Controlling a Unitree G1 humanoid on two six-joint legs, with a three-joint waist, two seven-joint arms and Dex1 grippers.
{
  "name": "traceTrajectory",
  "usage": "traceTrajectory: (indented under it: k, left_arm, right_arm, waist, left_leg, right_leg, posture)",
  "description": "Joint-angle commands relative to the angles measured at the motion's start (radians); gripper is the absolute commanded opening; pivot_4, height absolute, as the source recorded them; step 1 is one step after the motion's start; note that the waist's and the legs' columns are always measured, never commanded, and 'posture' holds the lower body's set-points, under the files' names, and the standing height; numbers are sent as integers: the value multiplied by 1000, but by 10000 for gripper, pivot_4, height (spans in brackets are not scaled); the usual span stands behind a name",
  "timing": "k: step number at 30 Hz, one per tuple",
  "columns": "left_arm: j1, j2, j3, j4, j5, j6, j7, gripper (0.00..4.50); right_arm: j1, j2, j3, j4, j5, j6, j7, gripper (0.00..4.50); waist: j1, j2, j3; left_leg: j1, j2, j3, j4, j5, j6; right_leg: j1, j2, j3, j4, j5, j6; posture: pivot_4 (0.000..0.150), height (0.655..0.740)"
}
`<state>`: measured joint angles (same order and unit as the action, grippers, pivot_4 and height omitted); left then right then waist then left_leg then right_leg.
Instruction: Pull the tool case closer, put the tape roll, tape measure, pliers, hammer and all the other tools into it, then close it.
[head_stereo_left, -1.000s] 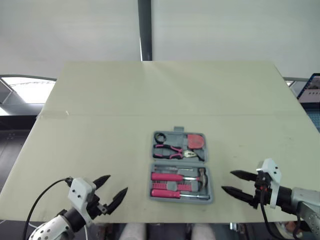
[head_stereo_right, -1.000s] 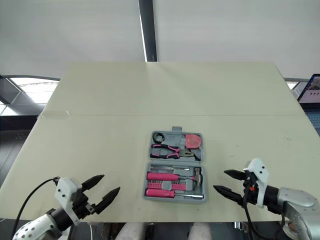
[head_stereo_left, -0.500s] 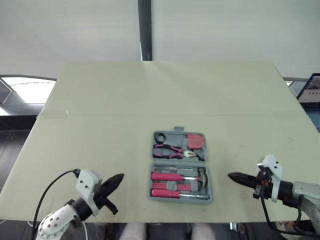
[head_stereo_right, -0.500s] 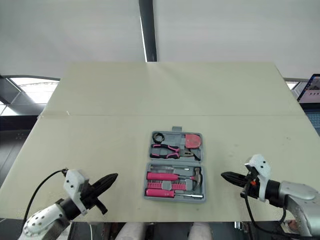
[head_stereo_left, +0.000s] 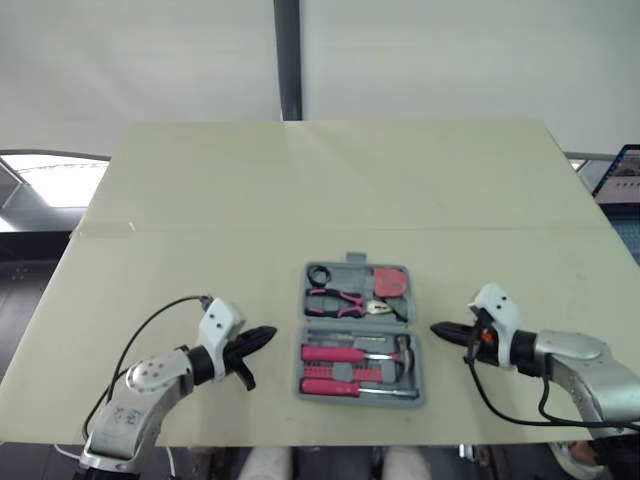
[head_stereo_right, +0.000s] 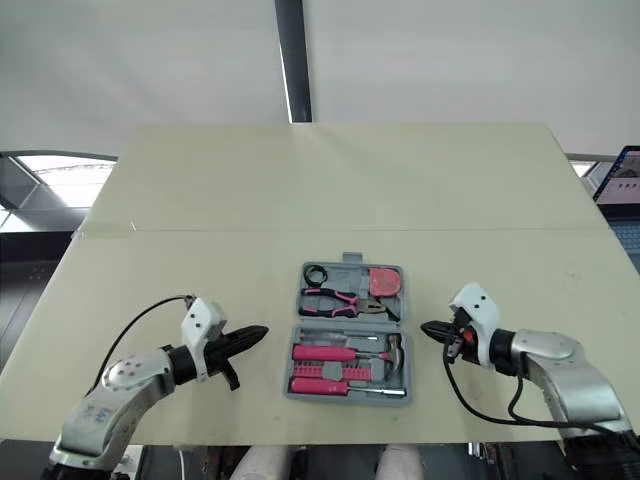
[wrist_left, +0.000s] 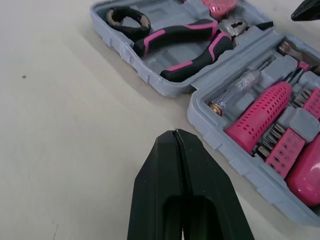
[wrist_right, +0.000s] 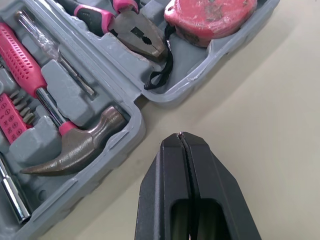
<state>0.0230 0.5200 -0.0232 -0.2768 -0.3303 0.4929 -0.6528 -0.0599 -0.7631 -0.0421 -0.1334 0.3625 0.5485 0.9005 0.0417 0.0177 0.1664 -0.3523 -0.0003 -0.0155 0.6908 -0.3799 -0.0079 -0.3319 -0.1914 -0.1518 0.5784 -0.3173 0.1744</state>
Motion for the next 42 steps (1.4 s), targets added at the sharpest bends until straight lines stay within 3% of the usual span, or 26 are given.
traceTrajectory:
  k: [1,13,33,42]
  left_arm:
    - [-57,12,-35,49,10,-4,-47,14]
    - [-225,-41,-169,235,129,-71,-70,14]
    - [-256,-116,-209,320,211,-133,-42,14]
    - [-194,-115,-224,253,221,-108,-50,14]
  right_arm:
    - [-9,1,3,-16,-17,-1,-17,267]
    - [-28,18,24,-81,-16,75,-63,267]
    - [-61,50,99,-59,-56,72,-69,267]
    - [-71,51,145,-30,-78,47,-51,267]
  waist:
    - [-1,0,0]
    - [-18,0,0]
    - [-13,0,0]
    - [-17,0,0]
  left_leg:
    - [0,0,0,0,0,0]
    - [-3,0,2,-1,0,0]
    - [-2,0,2,-1,0,0]
    - [-2,0,2,-1,0,0]
  right_leg:
    - [0,0,0,1,0,0]
    - [-8,0,2,6,0,0]
    - [-8,0,3,6,0,0]
    - [-8,0,3,6,0,0]
  posture:
    - [1500,7373]
    - [1500,7373]
    - [1500,7373]
    - [1500,7373]
